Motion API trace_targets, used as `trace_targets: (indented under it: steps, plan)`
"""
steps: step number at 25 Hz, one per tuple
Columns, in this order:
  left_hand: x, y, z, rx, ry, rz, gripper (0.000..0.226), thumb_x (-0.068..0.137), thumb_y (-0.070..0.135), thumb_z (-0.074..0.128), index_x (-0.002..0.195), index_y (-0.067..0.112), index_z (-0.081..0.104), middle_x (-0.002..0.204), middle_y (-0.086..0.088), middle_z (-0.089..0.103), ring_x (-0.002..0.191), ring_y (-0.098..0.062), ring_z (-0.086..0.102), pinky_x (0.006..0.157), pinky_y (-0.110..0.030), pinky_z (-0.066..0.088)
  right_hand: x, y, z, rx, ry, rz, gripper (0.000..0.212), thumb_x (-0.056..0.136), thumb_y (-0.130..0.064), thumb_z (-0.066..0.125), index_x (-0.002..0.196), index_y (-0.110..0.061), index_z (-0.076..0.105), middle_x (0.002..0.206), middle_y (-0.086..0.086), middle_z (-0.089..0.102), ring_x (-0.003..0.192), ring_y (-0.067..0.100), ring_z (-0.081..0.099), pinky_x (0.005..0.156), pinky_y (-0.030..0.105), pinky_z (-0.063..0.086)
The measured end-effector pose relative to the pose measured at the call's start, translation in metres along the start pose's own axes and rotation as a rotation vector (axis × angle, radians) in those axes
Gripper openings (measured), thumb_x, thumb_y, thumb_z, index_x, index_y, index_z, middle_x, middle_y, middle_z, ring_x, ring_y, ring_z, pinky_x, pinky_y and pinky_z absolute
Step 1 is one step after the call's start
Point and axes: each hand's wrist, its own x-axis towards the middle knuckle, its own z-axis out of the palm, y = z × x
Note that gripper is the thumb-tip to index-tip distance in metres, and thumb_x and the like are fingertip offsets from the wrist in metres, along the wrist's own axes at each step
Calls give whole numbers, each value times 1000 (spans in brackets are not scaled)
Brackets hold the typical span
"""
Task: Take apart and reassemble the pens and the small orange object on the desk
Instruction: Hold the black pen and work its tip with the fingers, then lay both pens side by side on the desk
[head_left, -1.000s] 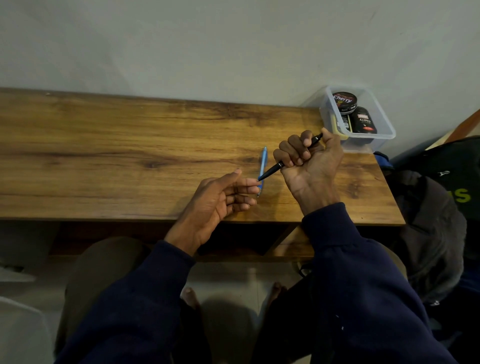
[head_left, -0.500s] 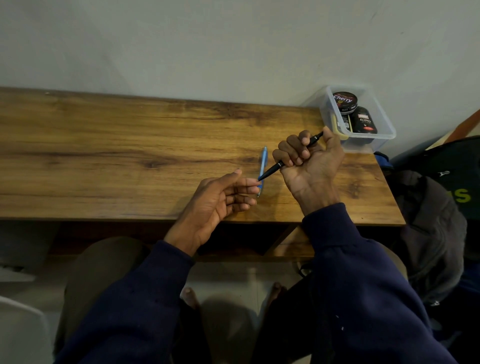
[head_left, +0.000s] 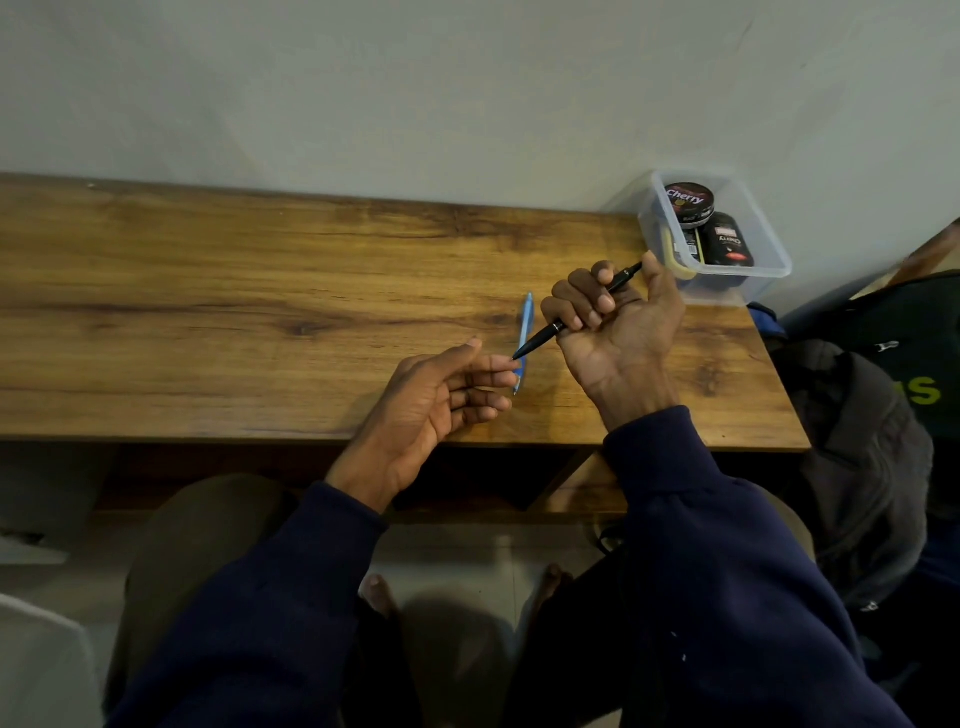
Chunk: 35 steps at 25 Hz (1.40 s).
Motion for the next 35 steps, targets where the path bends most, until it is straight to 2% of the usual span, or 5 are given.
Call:
trace_targets:
  steps: [18, 22, 26, 31, 35]
  plan:
    - [5, -6, 2, 258, 58, 187, 33, 69, 36, 88, 98, 21, 83, 102, -1, 81, 93, -14, 76, 72, -23, 59, 2, 20, 3, -402, -143, 112, 42, 109, -36, 46, 109, -1, 68, 89, 8, 65, 81, 17, 64, 79, 31, 58]
    - [4, -3, 4, 342, 242, 270, 24, 75, 32, 88, 97, 24, 81, 95, 8, 81, 88, -9, 76, 70, -21, 60, 2, 24, -7, -897, -44, -60, 45, 108, -44, 45, 115, -10, 73, 105, 8, 75, 96, 20, 73, 92, 37, 60]
    - [8, -3, -2, 638, 509, 373, 22, 80, 27, 88, 99, 20, 80, 81, 11, 78, 73, 4, 72, 66, -13, 58, 2, 20, -28, -1585, 71, -444, 20, 104, -23, 58, 104, -13, 74, 94, 1, 73, 88, 11, 67, 86, 40, 59]
    - [13, -7, 8, 859, 629, 529, 21, 82, 29, 87, 97, 16, 82, 84, 9, 78, 70, 10, 66, 64, -4, 51, -4, 32, -42, -1886, 96, -477, 18, 96, -27, 70, 109, -15, 70, 99, -1, 63, 91, 14, 59, 83, 37, 57]
    - [13, -5, 8, 904, 616, 549, 12, 84, 26, 85, 92, 18, 82, 69, 28, 59, 66, 21, 61, 62, 1, 46, -16, 48, -50, -1908, 86, -550, 28, 97, -25, 69, 123, -15, 67, 114, 4, 61, 98, 7, 50, 86, 18, 43]
